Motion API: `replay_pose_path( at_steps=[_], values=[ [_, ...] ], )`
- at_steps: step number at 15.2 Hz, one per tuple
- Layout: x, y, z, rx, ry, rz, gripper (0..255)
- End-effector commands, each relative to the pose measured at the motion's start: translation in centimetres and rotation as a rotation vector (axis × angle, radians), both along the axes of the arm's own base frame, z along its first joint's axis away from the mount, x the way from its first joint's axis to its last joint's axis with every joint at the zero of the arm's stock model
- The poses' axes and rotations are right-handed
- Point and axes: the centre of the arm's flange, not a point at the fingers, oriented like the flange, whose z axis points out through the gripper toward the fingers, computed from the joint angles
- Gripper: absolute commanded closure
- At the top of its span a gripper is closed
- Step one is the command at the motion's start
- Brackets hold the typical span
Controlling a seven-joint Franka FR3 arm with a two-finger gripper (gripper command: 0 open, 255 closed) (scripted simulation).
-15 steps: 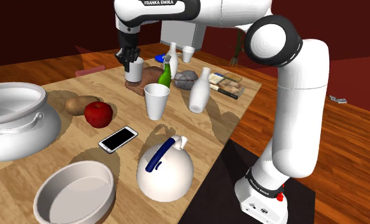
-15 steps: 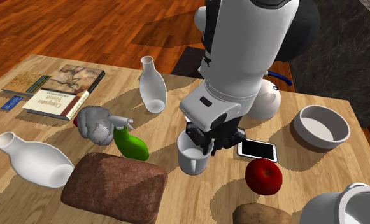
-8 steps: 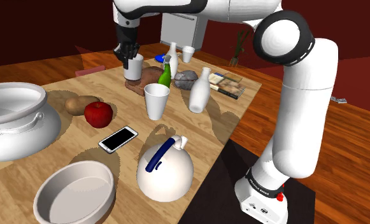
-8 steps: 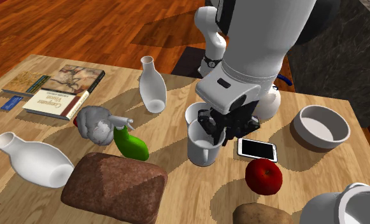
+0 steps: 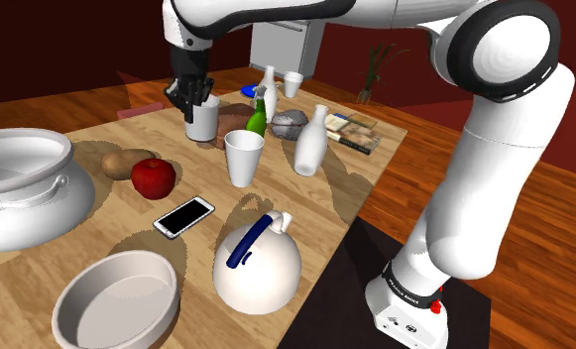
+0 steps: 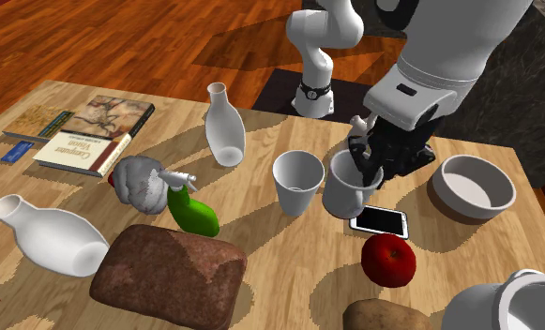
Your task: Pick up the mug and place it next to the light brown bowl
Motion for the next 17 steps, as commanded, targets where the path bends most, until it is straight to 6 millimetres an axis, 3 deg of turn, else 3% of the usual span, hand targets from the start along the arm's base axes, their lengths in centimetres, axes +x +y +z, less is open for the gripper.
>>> replay_pose_path(
  at_steps=[1,17],
  values=[
    [-2.1,1.9,-0.2,0.0,-0.001,-0.001,255],
    [-17.5,16.3,-0.2,0.0,-0.001,-0.001,255]
  ],
)
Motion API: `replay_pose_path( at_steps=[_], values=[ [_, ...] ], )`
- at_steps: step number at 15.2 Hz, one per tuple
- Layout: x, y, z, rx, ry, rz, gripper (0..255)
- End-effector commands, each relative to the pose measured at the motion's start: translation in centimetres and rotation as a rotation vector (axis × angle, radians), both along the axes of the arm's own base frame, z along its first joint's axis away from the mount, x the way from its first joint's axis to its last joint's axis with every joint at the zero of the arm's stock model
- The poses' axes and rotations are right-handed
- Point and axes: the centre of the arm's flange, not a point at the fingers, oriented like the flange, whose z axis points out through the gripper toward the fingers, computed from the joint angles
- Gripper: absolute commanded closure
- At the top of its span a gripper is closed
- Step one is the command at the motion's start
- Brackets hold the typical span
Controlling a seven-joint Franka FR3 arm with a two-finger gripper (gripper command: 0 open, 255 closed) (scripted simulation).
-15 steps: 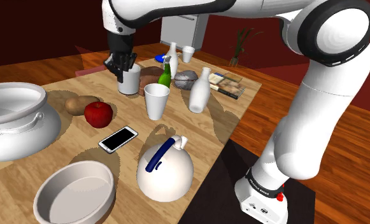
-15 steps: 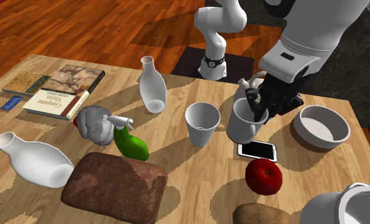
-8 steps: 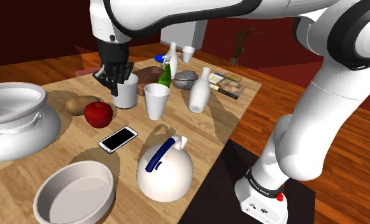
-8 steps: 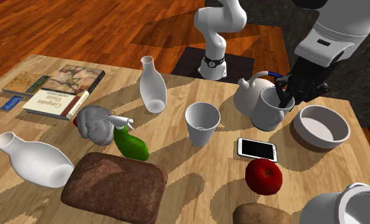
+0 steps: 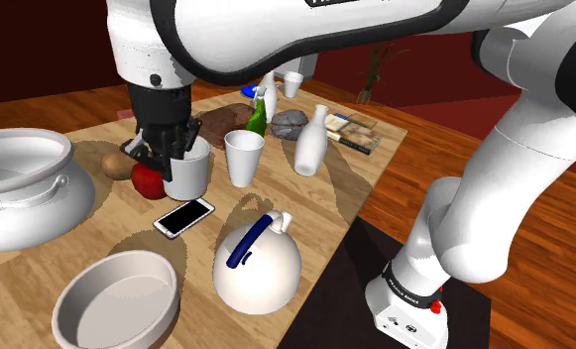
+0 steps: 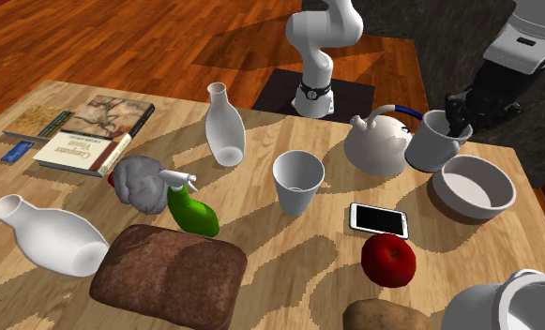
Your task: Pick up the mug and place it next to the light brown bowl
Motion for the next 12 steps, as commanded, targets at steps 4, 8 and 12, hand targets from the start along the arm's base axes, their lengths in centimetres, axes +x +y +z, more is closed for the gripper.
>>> replay_pose_path(
  at_steps=[4,8,12],
  values=[
    [-4.9,4.6,-0.1,0.0,0.0,-0.002,255],
    [-8.7,8.2,-0.1,0.0,0.0,-0.002,255],
    [-12.6,11.8,-0.1,0.0,0.0,-0.002,255]
  ],
)
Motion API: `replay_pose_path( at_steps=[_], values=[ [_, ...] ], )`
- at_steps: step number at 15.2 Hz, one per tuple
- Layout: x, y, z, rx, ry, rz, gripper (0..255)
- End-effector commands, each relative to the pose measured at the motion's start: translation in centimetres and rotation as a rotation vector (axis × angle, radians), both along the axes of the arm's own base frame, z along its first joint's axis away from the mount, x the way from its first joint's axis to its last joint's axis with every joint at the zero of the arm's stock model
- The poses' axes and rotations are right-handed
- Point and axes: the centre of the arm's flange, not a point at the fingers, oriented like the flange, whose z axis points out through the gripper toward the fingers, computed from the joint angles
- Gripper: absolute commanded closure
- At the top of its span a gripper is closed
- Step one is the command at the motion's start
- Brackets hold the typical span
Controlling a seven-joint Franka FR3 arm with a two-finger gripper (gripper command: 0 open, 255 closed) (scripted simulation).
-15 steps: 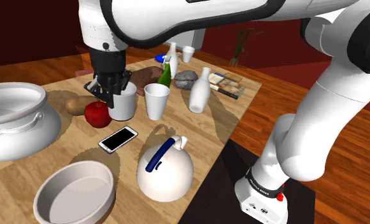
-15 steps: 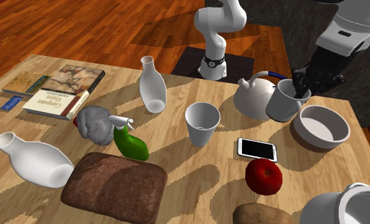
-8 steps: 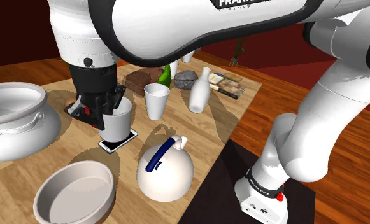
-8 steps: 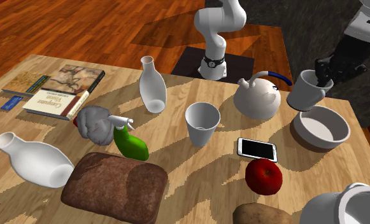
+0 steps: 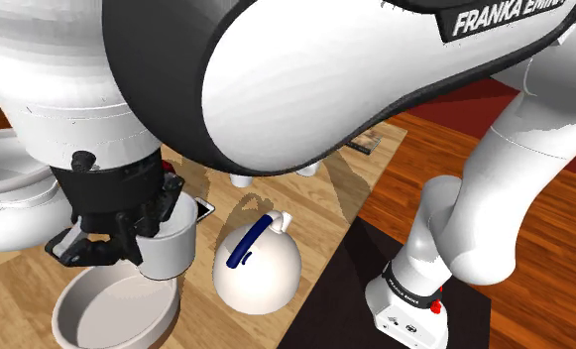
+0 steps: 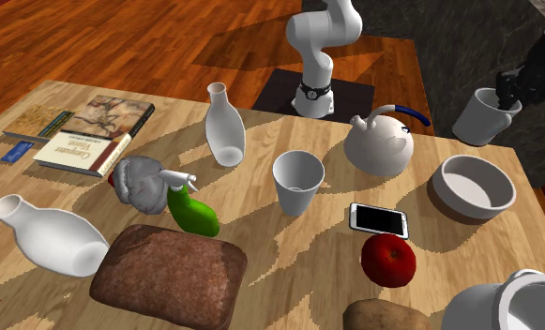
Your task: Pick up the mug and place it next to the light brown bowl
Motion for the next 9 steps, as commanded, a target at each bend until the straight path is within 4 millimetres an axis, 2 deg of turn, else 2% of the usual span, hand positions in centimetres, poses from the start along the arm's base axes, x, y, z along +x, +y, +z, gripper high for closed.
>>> replay_pose_path(
  at_steps=[1,9],
  values=[
    [-1.9,1.9,0.0,0.0,0.0,-0.002,255],
    [-9.6,9.1,0.0,0.0,0.0,-0.002,255]
  ],
)
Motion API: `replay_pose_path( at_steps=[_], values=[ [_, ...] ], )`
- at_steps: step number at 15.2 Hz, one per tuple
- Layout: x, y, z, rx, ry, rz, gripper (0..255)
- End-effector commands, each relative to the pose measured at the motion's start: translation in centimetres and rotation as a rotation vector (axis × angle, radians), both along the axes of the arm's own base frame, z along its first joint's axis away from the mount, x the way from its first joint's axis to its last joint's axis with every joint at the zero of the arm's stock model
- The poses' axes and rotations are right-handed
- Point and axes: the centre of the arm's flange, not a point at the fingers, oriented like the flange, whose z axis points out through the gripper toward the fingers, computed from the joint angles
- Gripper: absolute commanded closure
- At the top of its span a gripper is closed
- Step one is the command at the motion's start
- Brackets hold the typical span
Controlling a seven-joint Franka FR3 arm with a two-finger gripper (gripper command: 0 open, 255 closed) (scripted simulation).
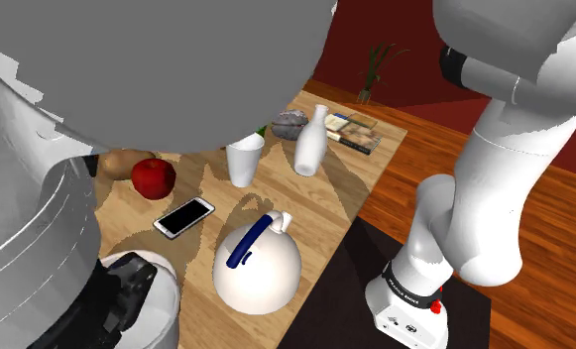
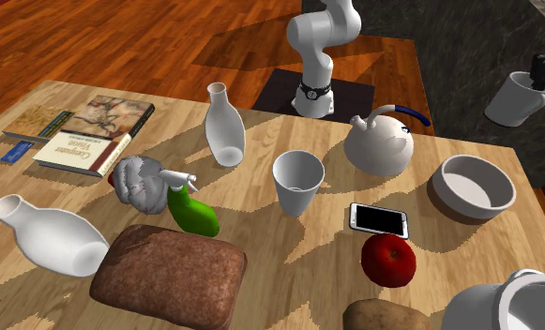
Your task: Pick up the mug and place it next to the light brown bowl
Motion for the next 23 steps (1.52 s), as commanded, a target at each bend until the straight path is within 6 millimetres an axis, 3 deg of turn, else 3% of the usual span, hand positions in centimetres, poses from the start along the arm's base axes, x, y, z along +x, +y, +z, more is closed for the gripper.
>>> replay_pose_path(
  at_steps=[1,6,23],
  values=[
    [-1.8,1.9,-0.4,0.0,0.0,-0.003,255],
    [-6.4,6.2,-0.4,0.0,0.0,-0.003,255],
    [-6.4,6.2,-9.4,0.0,0.0,-0.003,255]
  ],
)
